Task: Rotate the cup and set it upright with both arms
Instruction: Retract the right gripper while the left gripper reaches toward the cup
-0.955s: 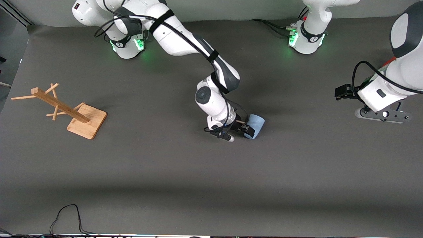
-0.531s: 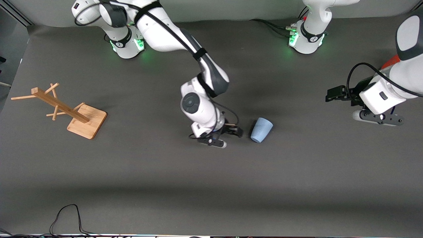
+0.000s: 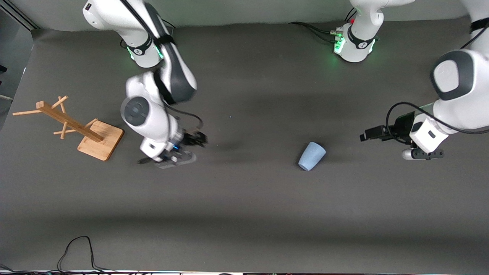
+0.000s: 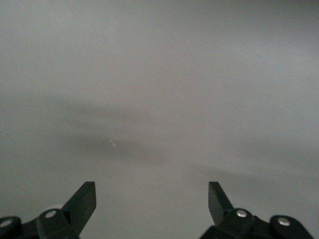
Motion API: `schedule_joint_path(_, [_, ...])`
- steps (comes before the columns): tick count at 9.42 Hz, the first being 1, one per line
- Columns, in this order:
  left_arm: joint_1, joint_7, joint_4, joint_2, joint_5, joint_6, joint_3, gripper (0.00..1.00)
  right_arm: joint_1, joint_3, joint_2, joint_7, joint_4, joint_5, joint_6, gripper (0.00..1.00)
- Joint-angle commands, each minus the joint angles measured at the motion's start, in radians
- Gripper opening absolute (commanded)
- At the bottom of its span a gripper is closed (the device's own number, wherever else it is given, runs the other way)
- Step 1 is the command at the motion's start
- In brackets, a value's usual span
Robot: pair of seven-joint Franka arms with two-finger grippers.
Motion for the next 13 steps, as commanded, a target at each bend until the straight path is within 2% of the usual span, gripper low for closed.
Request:
schedule_joint_path(1, [-0.002, -0.015, -0.182, -0.046, -0.181, 0.187, -0.007, 1.0, 0.022, -0.092, -0.195, -0.119, -0.066, -0.141, -0.134, 1.0])
schedule_joint_path(2, [-0.006, -0.015, -0.219, -0.037, -0.271, 0.224, -0.007, 1.0, 0.022, -0.159, -0.246, -0.23, -0.061, -0.166, -0.189, 1.0])
schedule_joint_path(3, [-0.007, -0.015, -0.239, -0.026, -0.335, 0.235, -0.007, 1.0, 0.027, -0.183, -0.286, -0.272, -0.055, -0.185, -0.244, 1.0])
schedule_joint_path(4, [-0.01, -0.016, -0.259, -0.012, -0.404, 0.249, -0.007, 1.0, 0.016, -0.192, -0.314, -0.278, -0.016, -0.274, -0.316, 1.0])
schedule_joint_path(6, [-0.06, -0.016, -0.273, 0.044, -0.46, 0.379, -0.014, 1.0, 0.012, -0.252, -0.334, -0.272, 0.084, -0.292, -0.433, 1.0])
schedule_joint_path(7, [-0.085, -0.015, -0.272, 0.08, -0.462, 0.447, -0.016, 1.0, 0.007, -0.258, -0.319, -0.274, 0.168, -0.292, -0.538, 1.0])
schedule_joint_path(8, [-0.093, -0.001, -0.267, 0.11, -0.487, 0.487, -0.016, 1.0, -0.008, -0.264, -0.302, -0.274, 0.184, -0.298, -0.564, 1.0])
schedule_joint_path(13, [-0.111, 0.005, -0.201, 0.218, -0.578, 0.525, -0.031, 1.0, -0.011, -0.26, -0.294, -0.261, 0.215, -0.301, -0.559, 1.0])
